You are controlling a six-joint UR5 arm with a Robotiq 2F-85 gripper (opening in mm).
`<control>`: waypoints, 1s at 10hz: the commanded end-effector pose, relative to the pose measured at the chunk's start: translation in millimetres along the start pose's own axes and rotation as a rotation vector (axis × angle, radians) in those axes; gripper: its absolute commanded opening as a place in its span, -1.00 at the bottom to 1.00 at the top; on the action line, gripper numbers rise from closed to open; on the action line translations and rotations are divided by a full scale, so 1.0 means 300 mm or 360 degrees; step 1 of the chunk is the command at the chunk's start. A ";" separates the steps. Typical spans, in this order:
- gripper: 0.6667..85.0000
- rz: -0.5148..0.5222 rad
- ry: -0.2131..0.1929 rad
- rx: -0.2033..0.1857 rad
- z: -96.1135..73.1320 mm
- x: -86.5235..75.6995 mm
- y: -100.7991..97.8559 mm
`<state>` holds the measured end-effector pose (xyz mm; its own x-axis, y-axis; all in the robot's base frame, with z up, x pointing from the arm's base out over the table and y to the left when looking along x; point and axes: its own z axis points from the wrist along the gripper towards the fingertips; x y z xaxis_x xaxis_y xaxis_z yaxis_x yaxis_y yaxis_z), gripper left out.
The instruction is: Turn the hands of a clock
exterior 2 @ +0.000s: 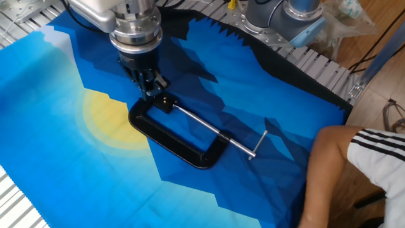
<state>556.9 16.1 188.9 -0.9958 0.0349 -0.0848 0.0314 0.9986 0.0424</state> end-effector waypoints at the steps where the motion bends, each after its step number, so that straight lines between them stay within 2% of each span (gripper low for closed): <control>1: -0.98 0.0033 -0.0007 -0.0056 0.003 0.055 0.021; 2: -0.98 0.0042 -0.0026 -0.0076 0.010 0.074 0.030; 6: -0.98 0.0104 -0.0061 -0.0083 0.035 0.170 0.070; 7: -0.98 0.0103 -0.0063 -0.0093 0.041 0.181 0.072; 8: -0.98 0.0074 -0.0065 -0.0071 0.043 0.185 0.057; 10: -0.98 0.0029 -0.0105 -0.0059 0.047 0.173 0.044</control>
<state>509.4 32.0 172.5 -0.9897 0.0761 -0.1212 0.0666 0.9945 0.0803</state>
